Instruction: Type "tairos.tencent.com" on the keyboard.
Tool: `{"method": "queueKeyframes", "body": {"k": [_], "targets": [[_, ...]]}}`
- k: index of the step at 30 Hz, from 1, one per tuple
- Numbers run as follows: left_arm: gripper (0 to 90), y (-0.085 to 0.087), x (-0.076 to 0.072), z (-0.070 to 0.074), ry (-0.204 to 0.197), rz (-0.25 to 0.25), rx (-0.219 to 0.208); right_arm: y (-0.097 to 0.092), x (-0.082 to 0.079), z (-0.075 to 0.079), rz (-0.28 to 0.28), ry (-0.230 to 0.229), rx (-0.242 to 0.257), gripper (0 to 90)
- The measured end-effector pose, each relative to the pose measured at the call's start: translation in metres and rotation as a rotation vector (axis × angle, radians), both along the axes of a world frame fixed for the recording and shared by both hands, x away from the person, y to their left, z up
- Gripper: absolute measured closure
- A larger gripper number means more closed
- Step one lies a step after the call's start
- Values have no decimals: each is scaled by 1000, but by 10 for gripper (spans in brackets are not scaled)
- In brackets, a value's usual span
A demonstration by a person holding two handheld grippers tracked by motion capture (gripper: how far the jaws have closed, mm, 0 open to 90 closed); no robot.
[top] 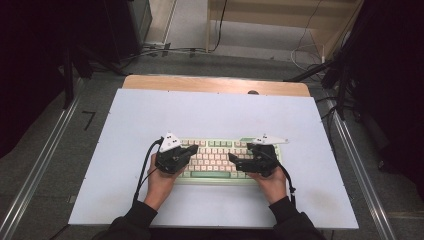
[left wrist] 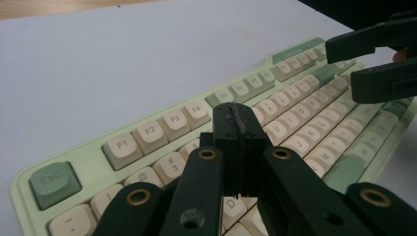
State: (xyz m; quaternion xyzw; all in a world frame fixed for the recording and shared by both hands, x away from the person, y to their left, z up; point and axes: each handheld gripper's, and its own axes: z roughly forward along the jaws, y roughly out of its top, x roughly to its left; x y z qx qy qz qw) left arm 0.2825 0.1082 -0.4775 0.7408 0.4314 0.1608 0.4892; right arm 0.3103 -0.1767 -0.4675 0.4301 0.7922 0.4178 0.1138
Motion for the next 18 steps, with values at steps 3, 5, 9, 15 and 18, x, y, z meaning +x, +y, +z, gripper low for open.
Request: {"method": "queueKeyframes", "body": {"k": [3,5,9,15,18], "targets": [[900,-4,2,-2,15,-15,12,0,0,-1,4,-2,-3,148],[900,-8,4,-4,25,-21,30,1,0,-1,6,-2,-4,148],[900,-14,8,-7,46,-23,61,1,0,-1,5,-2,-2,148],[900,-19,10,-11,77,-11,108,0,0,-1,4,-1,-3,148],[900,-19,10,-12,86,-8,118,1,-1,-1,9,1,-4,148]]}}
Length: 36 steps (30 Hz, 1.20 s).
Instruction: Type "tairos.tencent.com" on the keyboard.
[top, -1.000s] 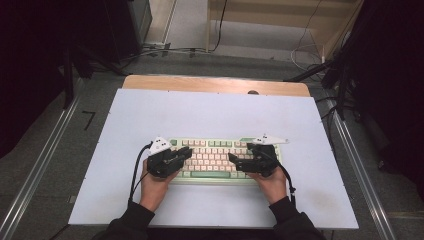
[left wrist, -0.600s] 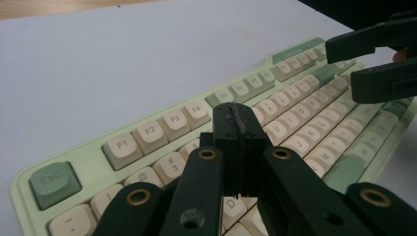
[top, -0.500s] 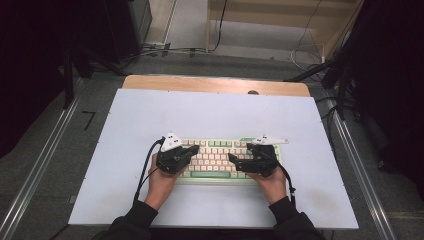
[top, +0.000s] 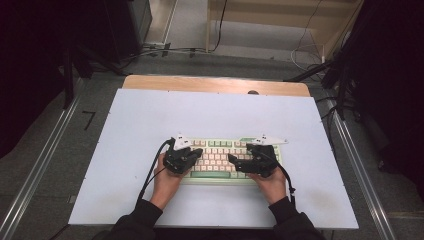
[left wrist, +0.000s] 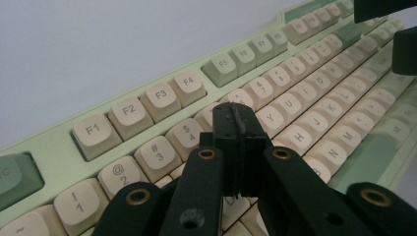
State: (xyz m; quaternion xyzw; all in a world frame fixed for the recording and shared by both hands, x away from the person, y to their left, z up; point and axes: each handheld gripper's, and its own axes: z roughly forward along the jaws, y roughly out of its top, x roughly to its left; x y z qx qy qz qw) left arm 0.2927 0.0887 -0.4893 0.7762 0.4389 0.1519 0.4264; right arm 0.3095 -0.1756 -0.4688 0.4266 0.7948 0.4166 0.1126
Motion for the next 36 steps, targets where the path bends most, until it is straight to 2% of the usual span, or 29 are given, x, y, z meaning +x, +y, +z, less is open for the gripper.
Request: {"method": "queueKeyframes", "body": {"k": [10,12,13,15,17,20,22,24,29,36], "targets": [[900,1,1,-1,21,8,2,0,1,0,-1,-1,0,148],[900,1,2,-1,35,6,5,0,0,0,-2,1,0,148],[900,0,3,-3,55,-3,3,0,0,0,-1,2,0,148],[900,0,3,-1,62,-6,-1,0,1,-1,1,1,-1,148],[838,4,1,3,42,-6,-36,1,1,-1,0,-1,0,149],[643,10,-3,13,-20,20,-109,0,0,0,0,1,1,149],[463,14,-6,17,-63,58,-120,0,0,0,0,1,1,149],[398,19,-7,20,-84,86,-133,-1,1,0,-1,-4,0,150],[337,31,-8,21,-92,144,-159,-1,0,0,-4,-1,3,170],[331,38,-8,20,-85,168,-155,-1,0,0,-7,-6,3,188]]}}
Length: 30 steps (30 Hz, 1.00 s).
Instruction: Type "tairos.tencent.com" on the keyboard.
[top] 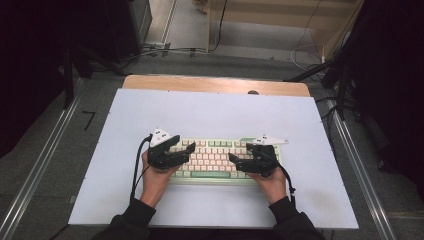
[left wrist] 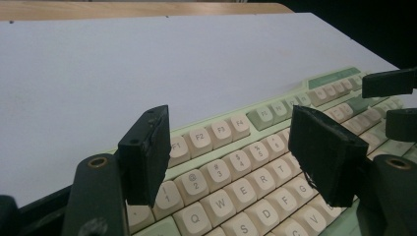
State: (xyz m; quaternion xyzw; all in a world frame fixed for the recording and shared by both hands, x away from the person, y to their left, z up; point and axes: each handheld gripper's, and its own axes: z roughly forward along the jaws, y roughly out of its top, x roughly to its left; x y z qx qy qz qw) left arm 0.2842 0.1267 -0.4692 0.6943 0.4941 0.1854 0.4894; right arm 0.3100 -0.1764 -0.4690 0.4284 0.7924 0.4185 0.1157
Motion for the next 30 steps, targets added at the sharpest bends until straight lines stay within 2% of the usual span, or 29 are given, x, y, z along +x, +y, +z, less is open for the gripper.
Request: {"method": "queueKeyframes", "body": {"k": [7,19,23,30], "targets": [[313,5,-1,-1,4,10,-4,0,0,0,2,-6,2,231],[313,13,-7,-2,8,8,-3,3,-3,2,26,-42,10,446],[314,16,-10,-2,8,1,3,4,-3,1,40,-43,8,538],[314,17,-12,-4,14,0,6,7,-4,0,59,-51,11,776]]}}
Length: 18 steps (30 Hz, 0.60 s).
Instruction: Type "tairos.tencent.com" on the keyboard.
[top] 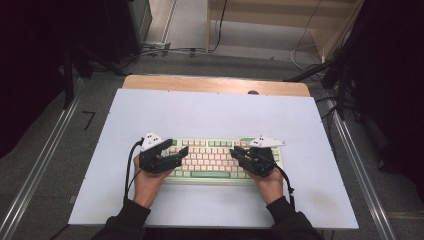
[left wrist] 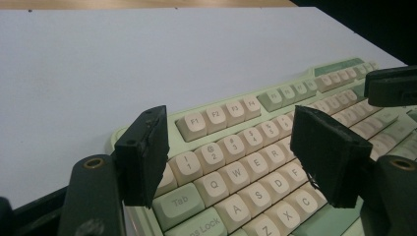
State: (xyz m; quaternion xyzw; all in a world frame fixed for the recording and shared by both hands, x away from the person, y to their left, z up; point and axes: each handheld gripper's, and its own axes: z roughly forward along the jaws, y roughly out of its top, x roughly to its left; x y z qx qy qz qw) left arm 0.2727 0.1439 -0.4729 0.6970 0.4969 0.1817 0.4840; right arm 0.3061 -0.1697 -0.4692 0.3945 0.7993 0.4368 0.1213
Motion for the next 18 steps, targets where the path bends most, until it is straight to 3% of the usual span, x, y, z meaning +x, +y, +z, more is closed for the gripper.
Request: {"method": "queueKeyframes", "body": {"k": [5,18], "targets": [[315,0,-1,0,1,1,0,2,3,-4,6,11,-7,868],[315,-5,-1,-4,8,-10,18,15,7,-16,25,48,-70,872]]}}
